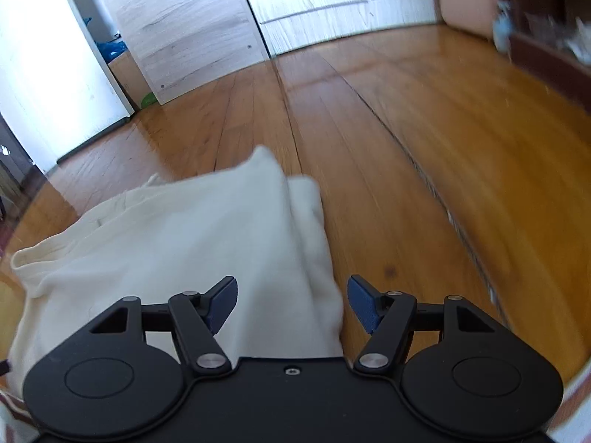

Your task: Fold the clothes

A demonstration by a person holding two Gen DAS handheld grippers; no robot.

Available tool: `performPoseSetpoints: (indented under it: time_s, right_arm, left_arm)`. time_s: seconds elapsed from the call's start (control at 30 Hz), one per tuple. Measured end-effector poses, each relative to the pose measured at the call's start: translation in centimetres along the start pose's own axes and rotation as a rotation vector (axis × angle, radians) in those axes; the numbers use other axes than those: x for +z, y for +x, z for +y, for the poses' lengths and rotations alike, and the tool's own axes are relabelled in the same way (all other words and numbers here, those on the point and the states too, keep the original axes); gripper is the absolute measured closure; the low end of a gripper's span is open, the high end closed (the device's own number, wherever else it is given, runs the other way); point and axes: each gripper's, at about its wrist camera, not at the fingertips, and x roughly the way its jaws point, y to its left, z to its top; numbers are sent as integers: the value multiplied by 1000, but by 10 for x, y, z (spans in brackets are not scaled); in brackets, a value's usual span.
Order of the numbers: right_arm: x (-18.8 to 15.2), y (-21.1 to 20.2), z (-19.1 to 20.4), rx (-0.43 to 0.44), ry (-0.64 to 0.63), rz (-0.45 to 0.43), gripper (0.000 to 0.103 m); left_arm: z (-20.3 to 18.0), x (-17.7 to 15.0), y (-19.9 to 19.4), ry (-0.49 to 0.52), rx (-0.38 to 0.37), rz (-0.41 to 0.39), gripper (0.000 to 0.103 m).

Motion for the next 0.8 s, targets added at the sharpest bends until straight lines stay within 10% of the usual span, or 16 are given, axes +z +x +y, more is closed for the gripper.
performPoseSetpoints:
  time_s: [0.13, 0.27, 0.3, 0.37, 0.47, 0.57, 0.67, 0.8]
  right_arm:
    - [-29, -5, -16, -13, 44, 36, 32]
    - [-35, -5, -15, 10, 0, 35, 36]
    - [-35, -6, -13, 22, -22, 30, 63]
    - [-35, -6, -7, 30, -76, 16, 94]
    - [-33, -11, 5, -10, -193, -30, 95]
    - [-35, -10, 6, -50, -227, -24, 95]
    - [-37, -10, 5, -72, -209, -17, 95]
    - [-35, -9, 5, -73, -168, 4, 89]
  left_arm:
    - [6, -6, 6, -42, -21, 32, 31]
    - [4, -7, 1, -41, -21, -25, 89]
    - [2, -4, -8, -51, -20, -51, 92]
    - [3, 1, -34, -88, -29, -127, 92]
    - [-3, -8, -41, -7, 176, -133, 89]
    - [25, -28, -12, -114, 314, 88, 92]
    - [57, -29, -26, -351, 155, 77, 92]
    - [50, -25, -39, -345, 65, 45, 78]
